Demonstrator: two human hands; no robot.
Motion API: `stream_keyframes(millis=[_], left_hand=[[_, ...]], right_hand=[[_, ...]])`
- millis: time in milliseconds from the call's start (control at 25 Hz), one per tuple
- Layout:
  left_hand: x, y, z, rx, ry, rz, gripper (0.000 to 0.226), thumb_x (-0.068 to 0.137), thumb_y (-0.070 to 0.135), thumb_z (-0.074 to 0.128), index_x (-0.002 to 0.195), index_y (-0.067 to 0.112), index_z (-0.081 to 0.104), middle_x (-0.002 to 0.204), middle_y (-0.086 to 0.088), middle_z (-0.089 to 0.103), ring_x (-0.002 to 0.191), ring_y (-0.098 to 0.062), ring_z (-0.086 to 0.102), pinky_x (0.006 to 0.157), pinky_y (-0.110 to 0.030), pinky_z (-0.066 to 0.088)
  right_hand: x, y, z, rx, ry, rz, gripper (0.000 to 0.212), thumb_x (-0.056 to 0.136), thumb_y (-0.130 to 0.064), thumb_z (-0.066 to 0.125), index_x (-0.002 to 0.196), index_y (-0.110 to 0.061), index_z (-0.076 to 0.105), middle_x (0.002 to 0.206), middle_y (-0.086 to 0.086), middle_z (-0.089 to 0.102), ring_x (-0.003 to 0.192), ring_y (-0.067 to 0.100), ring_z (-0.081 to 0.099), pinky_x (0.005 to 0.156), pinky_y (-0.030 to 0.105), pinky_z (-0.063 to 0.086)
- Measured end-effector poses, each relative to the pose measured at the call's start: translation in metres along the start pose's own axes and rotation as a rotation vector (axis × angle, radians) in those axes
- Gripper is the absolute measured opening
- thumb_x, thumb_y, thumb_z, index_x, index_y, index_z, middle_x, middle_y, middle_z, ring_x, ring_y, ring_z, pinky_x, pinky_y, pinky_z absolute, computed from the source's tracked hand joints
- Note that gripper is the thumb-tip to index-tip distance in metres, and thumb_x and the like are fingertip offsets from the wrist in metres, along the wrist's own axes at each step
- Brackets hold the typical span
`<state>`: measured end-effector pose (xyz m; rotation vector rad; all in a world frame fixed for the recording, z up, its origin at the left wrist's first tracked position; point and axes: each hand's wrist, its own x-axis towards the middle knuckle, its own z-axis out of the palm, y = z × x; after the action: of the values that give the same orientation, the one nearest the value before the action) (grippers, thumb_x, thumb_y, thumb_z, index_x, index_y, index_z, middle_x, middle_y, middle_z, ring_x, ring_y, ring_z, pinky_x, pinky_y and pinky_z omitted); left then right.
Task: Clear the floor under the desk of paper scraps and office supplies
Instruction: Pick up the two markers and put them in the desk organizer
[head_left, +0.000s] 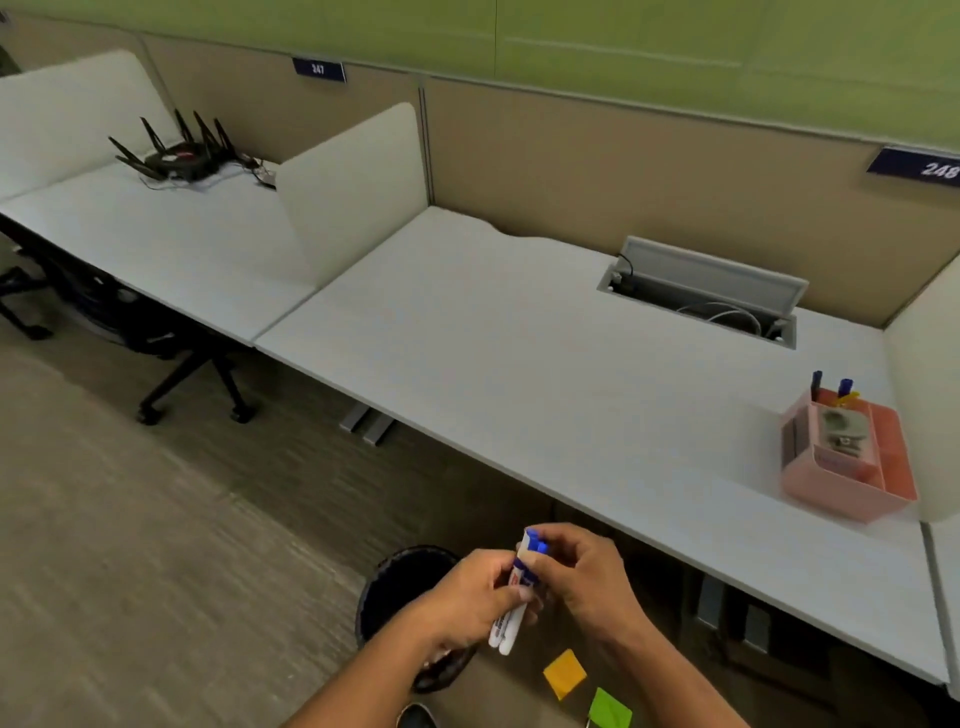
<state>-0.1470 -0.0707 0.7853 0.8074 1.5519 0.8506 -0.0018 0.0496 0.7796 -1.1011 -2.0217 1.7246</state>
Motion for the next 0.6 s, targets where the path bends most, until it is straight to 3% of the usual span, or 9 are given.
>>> stream_keyframes(millis=[160, 320, 480, 600], left_hand=[[0.027, 0.005, -0.052, 0.044, -0.011, 0.018, 0.014, 0.103, 0.021, 0.058, 0.107, 0.023, 0.072, 0.097, 0.000, 0.081, 0.091, -0.012, 0.079, 0.079, -0.029, 0.059], [0.065, 0.022, -0.079, 0.074, -0.070, 0.031, 0.016, 0.103, 0.023, 0.059, 0.112, 0.021, 0.072, 0.100, -0.002, 0.082, 0.095, -0.014, 0.079, 0.080, -0.030, 0.058], [0.101, 0.053, -0.074, 0.149, -0.113, 0.069, 0.017, 0.103, 0.030, 0.058, 0.111, 0.026, 0.073, 0.100, 0.006, 0.082, 0.093, -0.005, 0.077, 0.080, -0.026, 0.054], [0.132, 0.078, -0.051, 0.177, -0.114, 0.083, 0.018, 0.098, 0.035, 0.066, 0.113, 0.028, 0.073, 0.102, 0.008, 0.081, 0.097, -0.005, 0.076, 0.090, -0.030, 0.055]], right_hand=[[0.043, -0.027, 0.023, 0.018, 0.039, 0.009, 0.028, 0.088, -0.020, 0.080, 0.111, -0.036, 0.075, 0.100, -0.015, 0.078, 0.094, 0.009, 0.076, 0.079, 0.027, 0.063], [0.075, -0.039, 0.019, 0.030, 0.123, 0.026, 0.032, 0.088, -0.020, 0.079, 0.115, -0.038, 0.074, 0.107, -0.017, 0.076, 0.102, 0.002, 0.073, 0.090, 0.030, 0.062], [0.096, -0.042, -0.012, 0.090, 0.230, 0.032, 0.031, 0.088, -0.021, 0.080, 0.109, -0.043, 0.074, 0.110, -0.016, 0.077, 0.103, 0.005, 0.074, 0.092, 0.033, 0.062], [0.102, -0.038, -0.052, 0.101, 0.295, 0.015, 0.031, 0.088, -0.021, 0.080, 0.108, -0.043, 0.074, 0.111, -0.015, 0.077, 0.104, 0.005, 0.074, 0.096, 0.034, 0.061]])
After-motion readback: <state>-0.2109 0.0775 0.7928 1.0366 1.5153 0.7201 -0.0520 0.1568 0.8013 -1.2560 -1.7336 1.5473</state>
